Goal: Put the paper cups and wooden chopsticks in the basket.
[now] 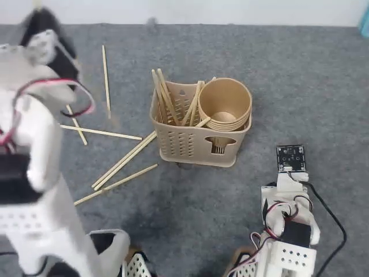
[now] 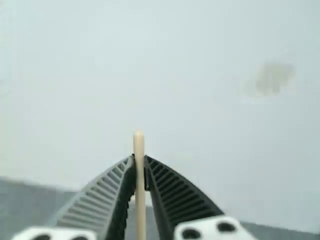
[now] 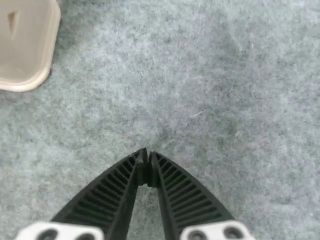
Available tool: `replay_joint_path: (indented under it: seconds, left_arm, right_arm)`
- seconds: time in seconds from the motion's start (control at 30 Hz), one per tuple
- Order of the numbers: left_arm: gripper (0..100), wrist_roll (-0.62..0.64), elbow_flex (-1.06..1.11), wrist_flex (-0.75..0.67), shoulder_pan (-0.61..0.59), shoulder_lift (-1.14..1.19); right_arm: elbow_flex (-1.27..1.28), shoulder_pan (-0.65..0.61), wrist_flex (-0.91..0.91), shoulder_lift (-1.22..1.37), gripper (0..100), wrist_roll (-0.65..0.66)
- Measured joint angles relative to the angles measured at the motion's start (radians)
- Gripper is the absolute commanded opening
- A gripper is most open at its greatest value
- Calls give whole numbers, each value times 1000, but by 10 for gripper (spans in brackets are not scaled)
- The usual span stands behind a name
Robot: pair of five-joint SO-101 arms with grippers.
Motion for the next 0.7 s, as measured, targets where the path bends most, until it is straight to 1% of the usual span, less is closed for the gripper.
replay_joint_path:
  seconds: [0.17,0.3,0.4,0.53,0.7]
  left_arm:
    - [13,0,0,-109,180,-31]
    - [13,0,41,-210,265,-31]
    - [13,0,130,-293,296,-23]
    - [13,0,301,-442,304,-20]
    - [17,0,516,-575,304,-18]
  right_arm:
    - [0,0,0,0,6,0]
    - [0,0,0,0,6,0]
    - [0,0,0,0,6,0]
    - [0,0,0,0,6,3]
    - [0,0,0,0,6,49]
